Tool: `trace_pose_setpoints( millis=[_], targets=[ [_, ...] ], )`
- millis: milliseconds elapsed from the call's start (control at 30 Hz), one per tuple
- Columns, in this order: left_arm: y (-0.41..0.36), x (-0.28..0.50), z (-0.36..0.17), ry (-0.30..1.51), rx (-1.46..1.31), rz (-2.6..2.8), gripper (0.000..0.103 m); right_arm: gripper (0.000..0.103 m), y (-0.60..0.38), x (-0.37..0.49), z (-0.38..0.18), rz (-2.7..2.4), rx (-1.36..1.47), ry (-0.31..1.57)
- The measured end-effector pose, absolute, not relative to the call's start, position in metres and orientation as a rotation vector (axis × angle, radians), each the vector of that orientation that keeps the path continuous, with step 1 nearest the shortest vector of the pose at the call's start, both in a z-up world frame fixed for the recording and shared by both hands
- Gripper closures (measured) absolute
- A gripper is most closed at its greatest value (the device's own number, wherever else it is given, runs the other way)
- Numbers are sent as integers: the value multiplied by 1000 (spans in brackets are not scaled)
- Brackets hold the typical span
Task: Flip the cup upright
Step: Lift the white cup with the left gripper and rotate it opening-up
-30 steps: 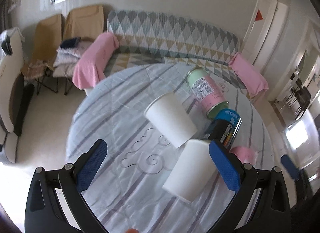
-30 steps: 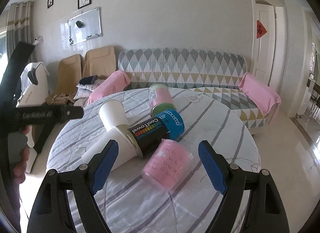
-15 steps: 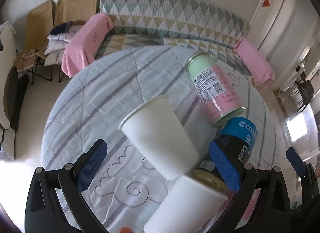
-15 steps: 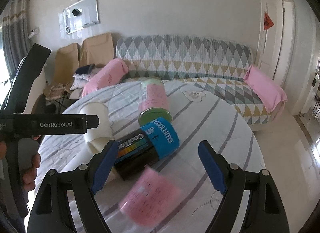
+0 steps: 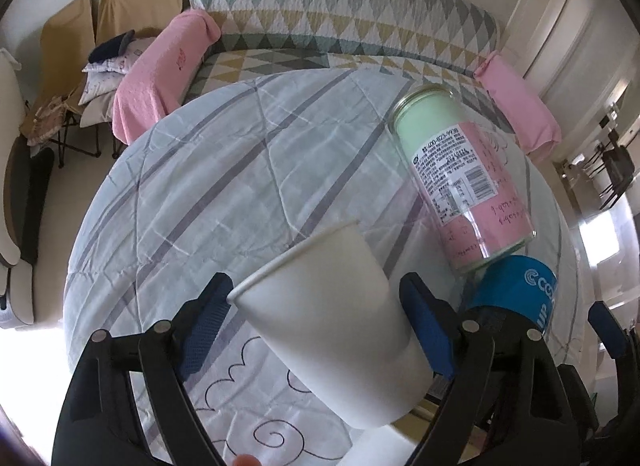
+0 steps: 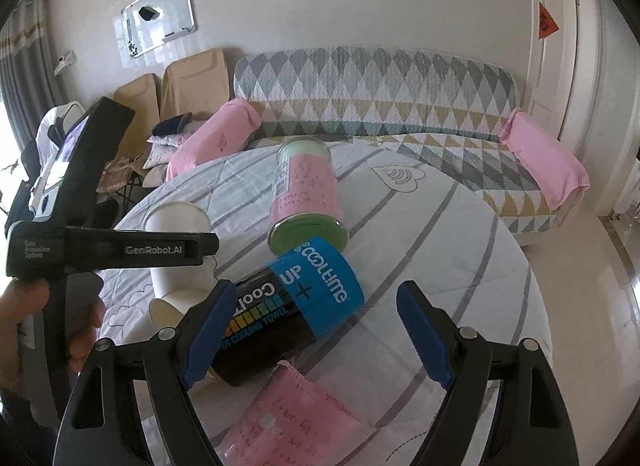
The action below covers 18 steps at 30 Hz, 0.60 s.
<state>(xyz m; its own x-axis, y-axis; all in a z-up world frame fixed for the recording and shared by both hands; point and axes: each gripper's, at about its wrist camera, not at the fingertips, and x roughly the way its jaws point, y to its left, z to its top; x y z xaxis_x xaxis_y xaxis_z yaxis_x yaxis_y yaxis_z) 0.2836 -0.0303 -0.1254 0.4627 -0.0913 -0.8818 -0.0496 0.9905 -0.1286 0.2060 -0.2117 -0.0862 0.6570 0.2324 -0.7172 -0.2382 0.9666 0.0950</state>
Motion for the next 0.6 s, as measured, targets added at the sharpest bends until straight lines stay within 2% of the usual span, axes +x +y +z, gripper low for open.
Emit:
trace_pose_setpoints(
  millis=[233, 600],
  targets=[
    [-21, 275, -115, 1043, -115, -28, 17, 20, -211, 209, -87, 259, -13, 815],
    [2, 238, -86, 866, 9, -3, 17, 20, -193, 195, -73, 256, -41, 780]
  ],
)
